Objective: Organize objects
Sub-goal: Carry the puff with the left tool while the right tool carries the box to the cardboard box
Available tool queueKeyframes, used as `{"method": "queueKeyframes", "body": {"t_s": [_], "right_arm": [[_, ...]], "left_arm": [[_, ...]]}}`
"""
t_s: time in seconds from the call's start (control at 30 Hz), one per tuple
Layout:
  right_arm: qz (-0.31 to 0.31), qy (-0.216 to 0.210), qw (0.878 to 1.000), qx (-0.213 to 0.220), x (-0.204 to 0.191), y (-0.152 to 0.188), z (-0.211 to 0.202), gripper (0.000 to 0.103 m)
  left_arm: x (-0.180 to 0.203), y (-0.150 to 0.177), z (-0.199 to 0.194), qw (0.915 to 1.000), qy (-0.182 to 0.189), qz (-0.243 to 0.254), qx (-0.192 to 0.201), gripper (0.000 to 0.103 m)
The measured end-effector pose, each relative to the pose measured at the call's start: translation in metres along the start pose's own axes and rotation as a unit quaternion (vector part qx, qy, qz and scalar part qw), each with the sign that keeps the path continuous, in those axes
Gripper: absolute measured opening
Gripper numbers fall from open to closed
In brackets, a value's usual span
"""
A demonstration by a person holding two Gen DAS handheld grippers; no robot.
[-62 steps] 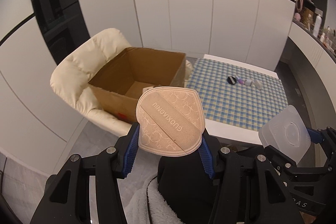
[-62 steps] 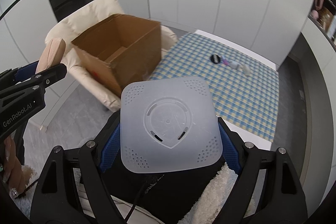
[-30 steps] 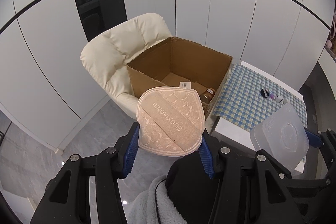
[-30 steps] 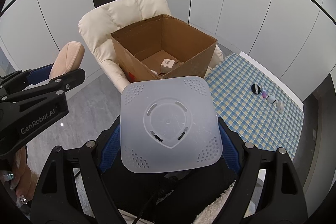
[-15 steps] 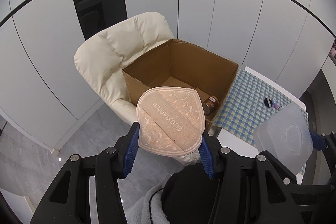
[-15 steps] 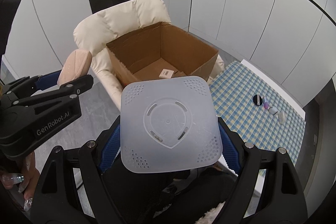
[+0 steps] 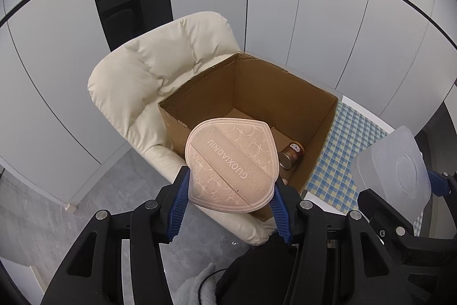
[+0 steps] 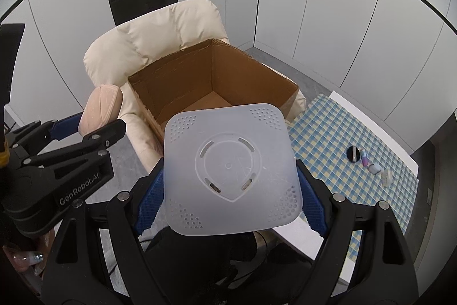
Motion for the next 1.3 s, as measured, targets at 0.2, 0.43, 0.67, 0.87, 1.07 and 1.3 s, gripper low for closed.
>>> {"method": "queueKeyframes", "body": {"t_s": [0.2, 0.43, 0.67, 0.87, 1.07, 1.3], "right_arm": [[0.002, 0.002, 1.000, 0.003, 0.000, -0.023, 0.024, 0.085], [0.011, -0.001, 1.000, 0.002, 0.003, -0.044, 0.055, 0.085], [0.009, -0.004, 1.000, -0.003, 0.004, -0.057, 0.085, 0.085], [0.004, 0.000, 1.000, -0.012, 0.004, -0.063, 0.111, 0.085], [0.004, -0.008, 1.000, -0.024, 0.002, -0.069, 0.133, 0.085], [-0.004, -0.012, 0.999, -0.036, -0.004, -0.070, 0.153, 0.085]], "left_arm": [[-0.002, -0.018, 0.019, 0.9999, 0.002, -0.011, -0.001, 0.053], [-0.008, -0.037, 0.044, 0.9999, -0.010, -0.011, -0.002, 0.053], [-0.018, -0.053, 0.073, 0.9996, -0.021, -0.017, -0.008, 0.053], [-0.032, -0.060, 0.103, 0.9987, -0.025, -0.036, -0.025, 0.053], [-0.034, -0.062, 0.127, 0.9981, -0.033, -0.038, -0.035, 0.053], [-0.028, -0.062, 0.147, 0.9980, -0.034, -0.030, -0.045, 0.053]]}}
Point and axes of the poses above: each gripper's, at about its wrist camera, not at the fingertips, and z roughly the way its jaws point, x to its right, y to its underside, the point moved 3 cm from there along z, roughly the way its jaws point, and after that the axes turned 4 degrees about y, right-handed, at the moved point
